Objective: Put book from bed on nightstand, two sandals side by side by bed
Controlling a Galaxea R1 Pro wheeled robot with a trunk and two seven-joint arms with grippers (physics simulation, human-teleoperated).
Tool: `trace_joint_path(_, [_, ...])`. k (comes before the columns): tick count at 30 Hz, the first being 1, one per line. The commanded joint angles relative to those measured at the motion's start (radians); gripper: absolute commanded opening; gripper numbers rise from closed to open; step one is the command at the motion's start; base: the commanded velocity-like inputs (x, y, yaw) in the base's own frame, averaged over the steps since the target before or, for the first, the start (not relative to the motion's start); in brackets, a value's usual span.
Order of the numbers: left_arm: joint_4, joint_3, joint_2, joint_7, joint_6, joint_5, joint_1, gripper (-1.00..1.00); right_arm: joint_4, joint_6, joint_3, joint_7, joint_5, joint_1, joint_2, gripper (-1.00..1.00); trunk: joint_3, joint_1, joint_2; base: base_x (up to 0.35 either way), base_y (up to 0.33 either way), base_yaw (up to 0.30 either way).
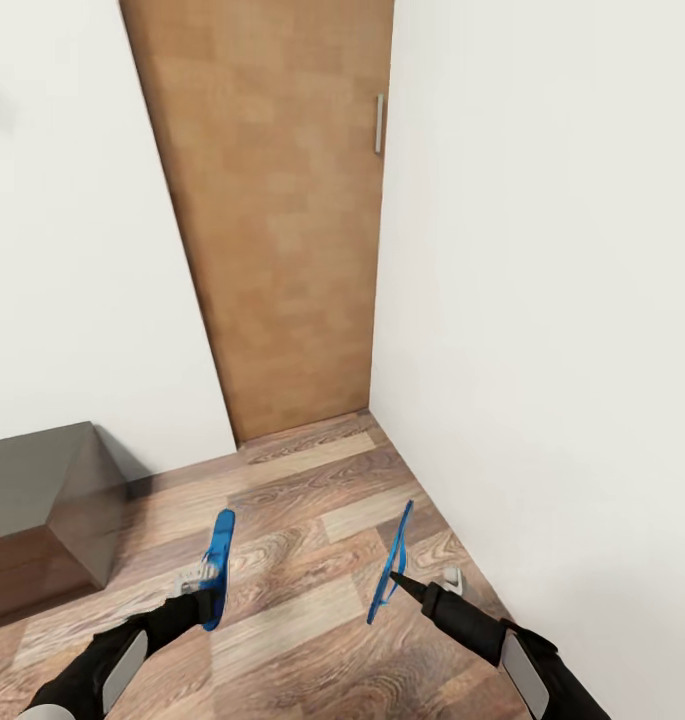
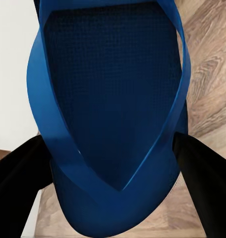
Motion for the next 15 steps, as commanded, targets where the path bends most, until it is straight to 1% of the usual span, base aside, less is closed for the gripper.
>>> trace_joint_path(1, [0.013,0.0,0.019,-0.081,0.003,0.01,0.0,-1.0,0.0,0.008,-0.001,0.001,-0.006,0.0,0.0,-1.0,0.004,-0.001,0.0,0.0,0.0,0.217])
trace_joint_path(2, [0.034,0.0,0.041,-0.183,-0.004,0.011,0.0,-1.0,0.0,0.008,-0.001,0.001,-0.006,0.0,0.0,-1.0,0.008,-0.001,0.0,0.0,0.0,0.217])
trace_joint_path(3, [0.048,0.001,0.051,-0.233,-0.006,0.011,0.0,-1.0,0.001,0.008,0.0,0.001,-0.006,0.0,0.0,-1.0,0.013,-0.001,0.0,0.0,0.0,0.217])
trace_joint_path(4, [0.06,0.002,0.06,-0.268,-0.008,0.011,0.0,-1.0,0.001,0.008,0.0,0.001,-0.005,0.0,0.0,-1.0,0.017,-0.002,0.001,0.0,0.0,0.217])
trace_joint_path(6, [0.073,0.006,0.072,-0.31,-0.011,0.012,0.0,-1.0,0.002,0.008,0.0,0.0,-0.005,0.0,0.0,-1.0,0.026,-0.003,0.001,0.0,0.0,0.217])
trace_joint_path(9, [0.08,0.011,0.078,-0.369,-0.012,0.012,0.0,-1.0,0.004,0.008,0.0,-0.001,-0.005,0.0,0.0,-1.0,0.04,-0.004,0.002,0.0,0.0,0.217])
trace_joint_path(11, [0.083,0.012,0.079,-0.43,-0.012,0.012,0.0,-1.0,0.007,0.008,0.001,-0.003,-0.005,0.0,0.0,-1.0,0.049,-0.005,0.002,0.0,0.0,0.218])
trace_joint_path(12, [0.084,0.012,0.08,-0.476,-0.011,0.011,0.0,-1.0,0.008,0.008,0.001,-0.004,-0.005,0.0,0.001,-1.0,0.054,-0.006,0.003,0.0,0.0,0.218])
trace_joint_path(15, [0.088,0.012,0.083,-0.543,-0.011,0.011,0.0,-1.0,0.01,0.008,0.002,-0.004,-0.004,0.0,0.001,-1.0,0.067,-0.007,0.003,0.0,0.0,0.218])
